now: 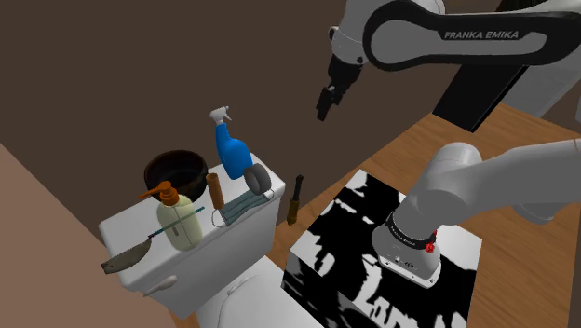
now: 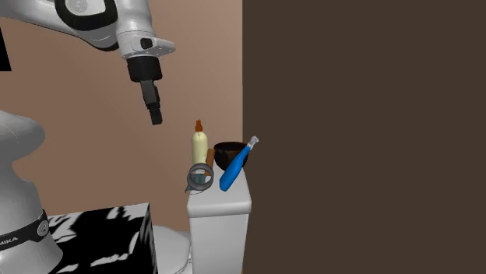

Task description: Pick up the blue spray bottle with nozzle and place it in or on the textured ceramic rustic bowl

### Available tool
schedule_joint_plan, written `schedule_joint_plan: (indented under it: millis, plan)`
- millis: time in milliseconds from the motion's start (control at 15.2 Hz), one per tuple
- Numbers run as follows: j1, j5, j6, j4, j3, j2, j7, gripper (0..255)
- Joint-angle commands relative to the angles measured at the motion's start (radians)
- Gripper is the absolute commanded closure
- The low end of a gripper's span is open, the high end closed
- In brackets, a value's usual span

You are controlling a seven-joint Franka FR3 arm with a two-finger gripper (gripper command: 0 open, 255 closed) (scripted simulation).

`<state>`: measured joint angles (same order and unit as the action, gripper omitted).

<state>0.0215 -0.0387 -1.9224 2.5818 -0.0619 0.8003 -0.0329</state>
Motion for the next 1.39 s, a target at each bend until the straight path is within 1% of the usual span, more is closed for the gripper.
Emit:
schedule_joint_plan:
  millis: [0,264,594,792,924,990,1056,1122,1188,1254,1320]
  plan:
    - [0.009,0.011,-0.126,0.049,-0.012,-0.027,0.015,0]
    - [0.026,0.026,-0.363,0.114,-0.045,-0.110,0.051,0]
    - [0.028,0.022,-0.669,0.144,-0.099,-0.273,0.107,0]
    - [0.004,-0.008,-0.847,0.134,-0.149,-0.393,0.158,0]
    - [-0.036,-0.053,-0.958,0.114,-0.198,-0.479,0.211,0]
    - [-0.069,-0.090,-1.011,0.101,-0.232,-0.522,0.248,0]
    - [-0.115,-0.141,-1.061,0.085,-0.277,-0.564,0.296,0]
    - [-0.184,-0.213,-1.108,0.065,-0.341,-0.607,0.362,0]
    - [-0.284,-0.325,-1.150,0.039,-0.427,-0.649,0.461,0]
    - [-0.433,-0.501,-1.183,0.002,-0.553,-0.692,0.613,0]
    - [-0.634,-0.781,-1.195,-0.057,-0.723,-0.744,0.854,0]
